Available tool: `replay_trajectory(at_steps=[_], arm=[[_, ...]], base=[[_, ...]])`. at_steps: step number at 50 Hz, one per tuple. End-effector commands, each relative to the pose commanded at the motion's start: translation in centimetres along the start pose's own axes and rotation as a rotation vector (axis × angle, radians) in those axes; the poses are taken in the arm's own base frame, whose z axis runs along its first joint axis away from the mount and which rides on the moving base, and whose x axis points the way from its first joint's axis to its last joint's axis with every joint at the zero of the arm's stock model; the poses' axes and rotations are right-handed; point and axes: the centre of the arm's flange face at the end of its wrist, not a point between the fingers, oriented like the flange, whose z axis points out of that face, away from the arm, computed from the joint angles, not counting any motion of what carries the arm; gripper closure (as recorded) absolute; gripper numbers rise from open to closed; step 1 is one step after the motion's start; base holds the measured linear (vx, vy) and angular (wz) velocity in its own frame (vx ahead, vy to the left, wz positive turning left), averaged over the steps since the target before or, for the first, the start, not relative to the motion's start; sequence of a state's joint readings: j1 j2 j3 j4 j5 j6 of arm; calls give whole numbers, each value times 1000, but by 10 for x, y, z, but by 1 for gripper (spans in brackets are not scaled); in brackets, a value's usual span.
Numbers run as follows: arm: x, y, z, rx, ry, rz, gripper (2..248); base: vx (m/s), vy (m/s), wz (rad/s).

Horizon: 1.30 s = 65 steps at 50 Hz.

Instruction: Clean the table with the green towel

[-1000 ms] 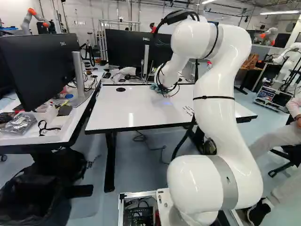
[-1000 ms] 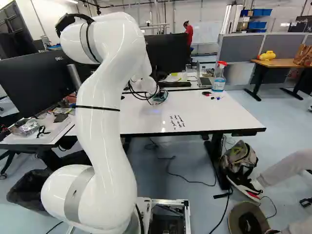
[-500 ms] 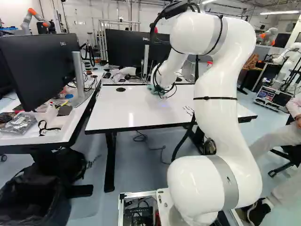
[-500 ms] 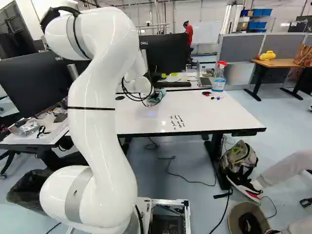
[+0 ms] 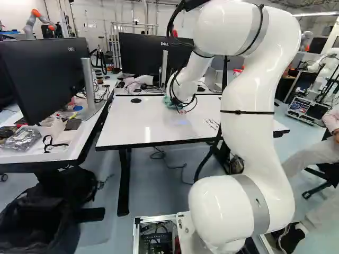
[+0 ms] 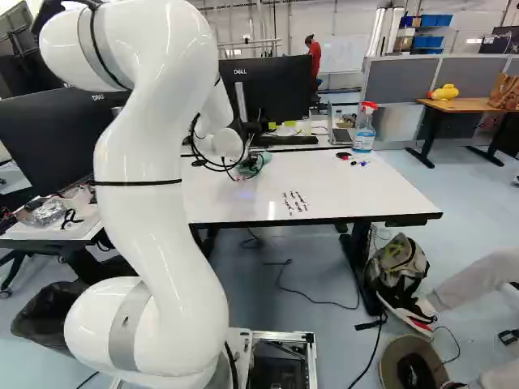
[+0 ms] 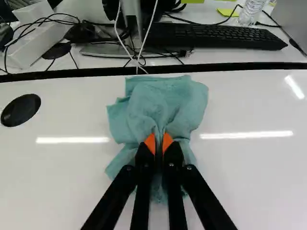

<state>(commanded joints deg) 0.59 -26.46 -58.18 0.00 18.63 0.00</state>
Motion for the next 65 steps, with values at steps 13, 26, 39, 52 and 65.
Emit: replay_trajectory(at_steps=[13, 26, 39, 52, 65], arm=[[-14, -9, -20, 11, -16, -10, 213], [-28, -13, -41, 18, -30, -16, 213], [-36, -5, -52, 7, -38, -6, 213], [-36, 16, -52, -22, -37, 19, 213], [-33, 37, -47, -52, -34, 45, 213]], base=[[0, 0, 0], [0, 0, 0], [0, 0, 0], [0, 0, 0], [0, 0, 0]])
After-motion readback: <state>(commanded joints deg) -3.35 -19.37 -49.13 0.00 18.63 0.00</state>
